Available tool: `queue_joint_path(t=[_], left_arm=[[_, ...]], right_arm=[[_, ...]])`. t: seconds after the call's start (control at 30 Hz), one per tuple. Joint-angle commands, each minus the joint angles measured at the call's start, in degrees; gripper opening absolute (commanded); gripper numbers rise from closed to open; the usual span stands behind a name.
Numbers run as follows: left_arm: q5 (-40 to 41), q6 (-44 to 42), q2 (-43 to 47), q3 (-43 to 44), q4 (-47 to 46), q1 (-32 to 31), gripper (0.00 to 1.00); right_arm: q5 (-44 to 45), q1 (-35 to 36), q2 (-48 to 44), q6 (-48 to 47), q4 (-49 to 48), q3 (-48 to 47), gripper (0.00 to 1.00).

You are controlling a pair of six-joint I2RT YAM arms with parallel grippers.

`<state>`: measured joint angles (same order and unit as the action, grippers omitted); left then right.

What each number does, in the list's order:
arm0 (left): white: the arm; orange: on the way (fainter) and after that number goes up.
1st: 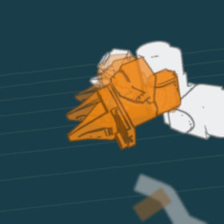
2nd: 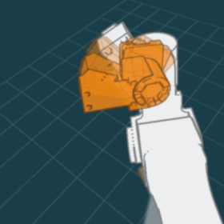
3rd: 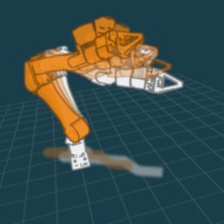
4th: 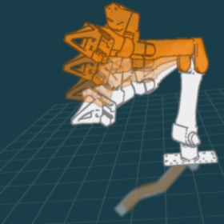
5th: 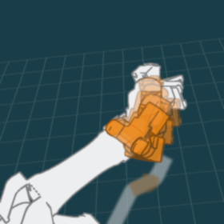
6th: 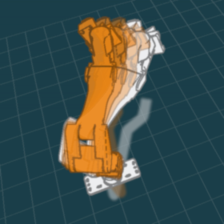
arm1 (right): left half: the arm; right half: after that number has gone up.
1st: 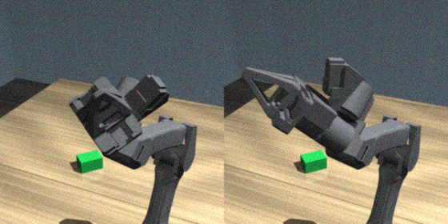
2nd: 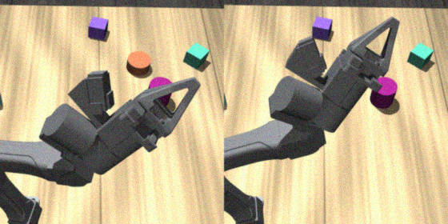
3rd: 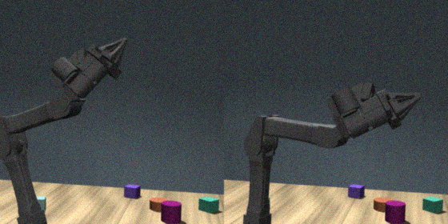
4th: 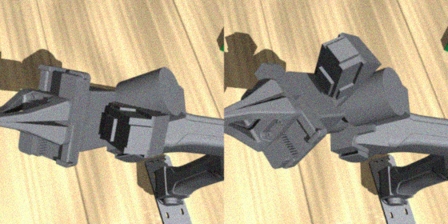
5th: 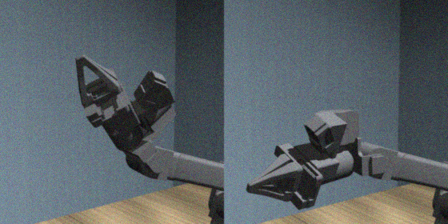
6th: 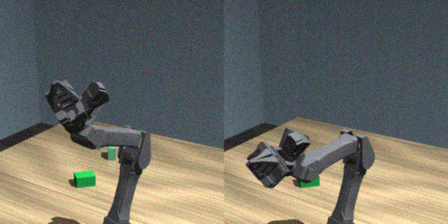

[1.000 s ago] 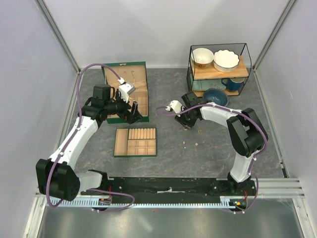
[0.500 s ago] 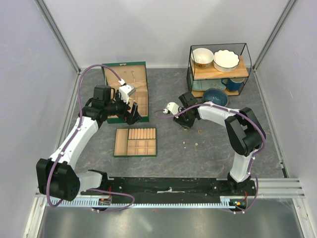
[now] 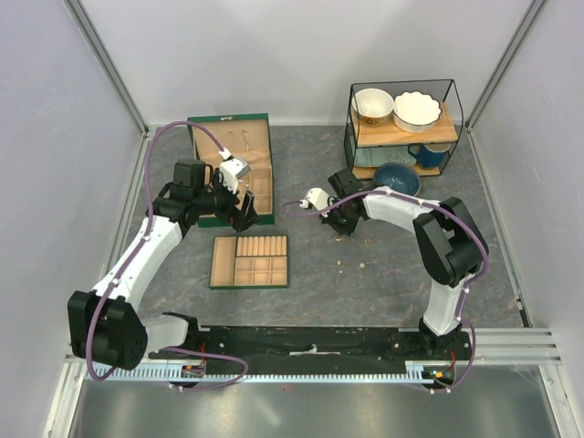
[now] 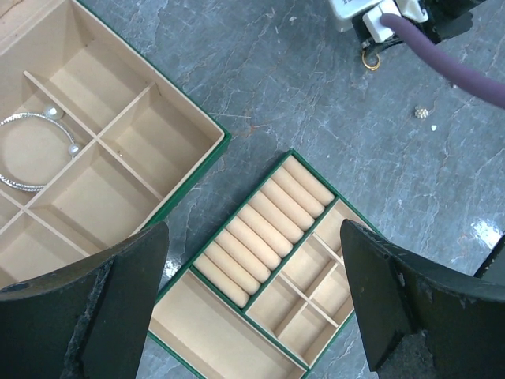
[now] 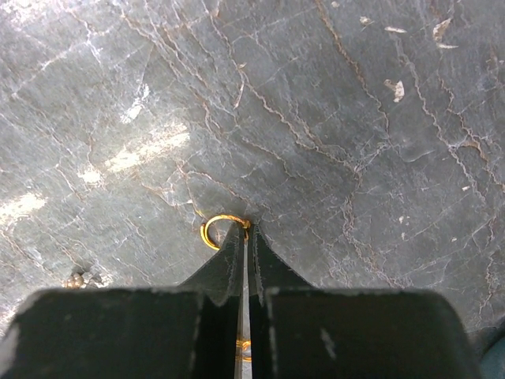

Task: Organize the mixed jewelry

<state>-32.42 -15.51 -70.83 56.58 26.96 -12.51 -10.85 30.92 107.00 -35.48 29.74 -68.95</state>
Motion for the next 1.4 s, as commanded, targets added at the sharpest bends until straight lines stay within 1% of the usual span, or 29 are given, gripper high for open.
queue_joint_path(t=[0.0, 0.07, 0.17, 0.27, 0.3, 0.33, 0.37, 0.4, 0.47, 0.53, 0.57, 0.63, 0.67, 0.7, 0.73, 0.8, 0.87, 0.9, 1.0, 1.13, 1.3, 1.37], left_arm=[[1.7, -0.1, 2.2, -1.0, -4.0, -0.1, 0.96], [2.1, 0.8, 3.0, -2.1, -5.3, -0.1, 0.96], [1.8, 4.7, 4.2, -4.1, -9.8, -0.1, 0.96], [-0.7, 10.6, 5.3, -6.6, -16.1, -0.1, 0.95], [-2.8, 14.2, 5.7, -7.6, -18.4, -0.1, 0.95], [-3.6, 15.0, 5.5, -9.4, -23.7, -0.1, 0.94], [-4.1, 17.7, 4.7, -9.7, -25.5, -0.2, 0.94], [-5.0, 20.7, 4.0, -9.9, -26.7, -0.4, 0.93], [-6.2, 23.1, 2.0, -9.1, -29.0, -0.7, 0.9], [-7.3, 27.3, -0.1, -8.8, -31.5, -0.8, 0.89], [-7.2, 28.4, -0.4, -8.9, -32.4, -1.5, 0.89], [-4.0, 31.1, -0.5, -9.4, -34.6, -2.8, 0.89], [-3.0, 32.1, -0.4, -9.6, -37.3, -3.7, 0.88], [-2.0, 33.9, -0.4, -9.6, -38.5, -4.3, 0.87], [-0.6, 34.5, -1.0, -9.0, -38.7, -4.9, 0.84], [2.9, 35.9, -1.9, -7.4, -38.6, -6.6, 0.82], [6.4, 36.4, -3.4, -6.0, -37.7, -8.3, 0.8], [7.5, 36.3, -4.0, -4.7, -37.2, -9.0, 0.76], [13.3, 35.4, -5.2, -2.8, -35.0, -12.0, 0.73], [15.2, 35.1, -6.3, -1.6, -35.0, -12.9, 0.69], [16.1, 35.2, -8.2, 1.2, -35.0, -12.9, 0.56], [16.7, 35.6, -9.0, 2.1, -34.3, -12.9, 0.55]], right_arm=[[0.1, 0.0, 1.8, 3.0, 0.1, -1.8, 0.0], [0.0, 0.0, 1.5, 6.0, 0.1, -3.1, 0.0], [0.2, -0.2, 0.6, 11.2, 0.3, -6.1, 0.0], [-0.6, -0.3, -1.1, 16.6, 0.3, -9.8, 0.0], [-0.7, -0.3, -1.3, 18.0, 0.1, -10.8, 0.0], [-1.2, -0.3, -1.2, 19.2, 0.1, -12.9, 0.0], [-1.5, -0.3, -1.3, 21.4, 0.1, -14.0, 0.0], [-1.7, -0.3, -1.4, 22.6, -0.5, -14.8, 0.0], [-2.2, -0.3, -2.1, 25.9, -1.6, -16.5, 0.0], [-2.9, -0.3, -2.8, 28.3, -3.5, -17.9, 0.0], [-3.4, -0.3, -3.5, 29.5, -4.0, -18.3, 0.0], [-4.2, -0.3, -3.9, 33.5, -5.9, -19.3, 0.0], [-4.4, -0.3, -4.4, 35.0, -6.8, -19.6, 0.0], [-4.4, -0.3, -4.5, 38.3, -8.2, -19.8, 0.0], [-4.6, -0.2, -4.7, 39.8, -8.8, -20.5, 0.0], [-5.2, -0.2, -4.6, 43.7, -10.1, -21.4, 0.0], [-6.2, -0.2, -4.6, 45.8, -10.8, -22.5, 0.0], [-7.2, -0.2, -4.5, 47.0, -11.3, -22.9, 0.0], [-8.3, -0.2, -4.6, 49.5, -12.1, -23.2, 0.0], [-9.7, -0.2, -5.0, 50.4, -12.5, -23.0, 0.0], [-10.2, -0.2, -6.5, 51.6, -13.7, -21.6, 0.0], [-10.5, -0.2, -7.2, 52.3, -14.1, -21.2, 0.0]])
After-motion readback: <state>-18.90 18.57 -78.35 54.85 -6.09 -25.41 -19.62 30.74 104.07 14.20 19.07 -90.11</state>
